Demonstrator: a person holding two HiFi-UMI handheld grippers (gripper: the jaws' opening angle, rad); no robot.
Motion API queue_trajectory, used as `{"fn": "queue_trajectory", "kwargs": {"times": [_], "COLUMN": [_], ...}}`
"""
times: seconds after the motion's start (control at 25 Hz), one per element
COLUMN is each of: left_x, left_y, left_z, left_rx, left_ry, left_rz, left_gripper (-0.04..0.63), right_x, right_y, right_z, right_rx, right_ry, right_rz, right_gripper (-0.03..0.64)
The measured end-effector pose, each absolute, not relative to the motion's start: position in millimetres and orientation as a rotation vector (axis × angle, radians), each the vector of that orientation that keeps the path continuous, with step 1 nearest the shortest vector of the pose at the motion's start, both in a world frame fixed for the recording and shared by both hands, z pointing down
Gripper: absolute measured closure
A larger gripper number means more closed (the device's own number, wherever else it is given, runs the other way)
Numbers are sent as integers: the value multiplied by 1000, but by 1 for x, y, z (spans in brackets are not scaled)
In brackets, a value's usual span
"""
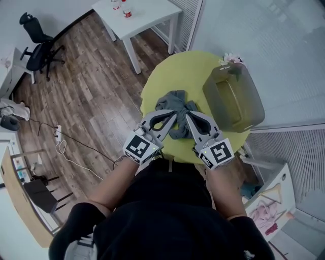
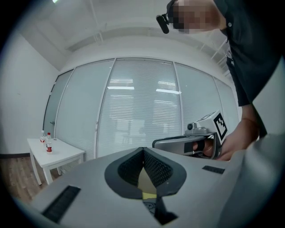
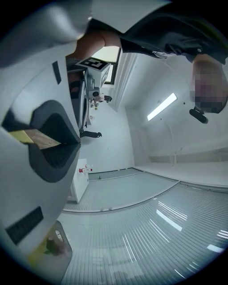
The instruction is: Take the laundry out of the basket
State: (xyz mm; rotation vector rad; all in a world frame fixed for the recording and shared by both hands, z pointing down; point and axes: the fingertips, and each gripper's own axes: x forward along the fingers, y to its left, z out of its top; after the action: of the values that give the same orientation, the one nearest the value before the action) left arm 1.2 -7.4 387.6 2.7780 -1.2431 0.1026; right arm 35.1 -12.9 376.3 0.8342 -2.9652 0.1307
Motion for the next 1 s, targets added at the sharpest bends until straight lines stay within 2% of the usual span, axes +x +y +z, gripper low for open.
{"fn": "queue_trajectory", "kwargs": {"times": [0.6,0.8,1.0], "left_x": [-6,-3,-2], "left_y": [-5,-8,-6], "left_z": [378,371,372], "left_rx": [2828,2821,2834], "left_ry": [-1252,-1269,-1257], "left_rz": [75,-13,48], "left_gripper": [586,586,585], "right_x": [28,25,26], "right_y": [-7,-8,-10], "right_z": [372,367,364], "right_rx": [916,921,922], "right_ry": [-2924,-2935,-2944], "right_rz": [10,-13,6], "right_gripper": [594,595,595]}}
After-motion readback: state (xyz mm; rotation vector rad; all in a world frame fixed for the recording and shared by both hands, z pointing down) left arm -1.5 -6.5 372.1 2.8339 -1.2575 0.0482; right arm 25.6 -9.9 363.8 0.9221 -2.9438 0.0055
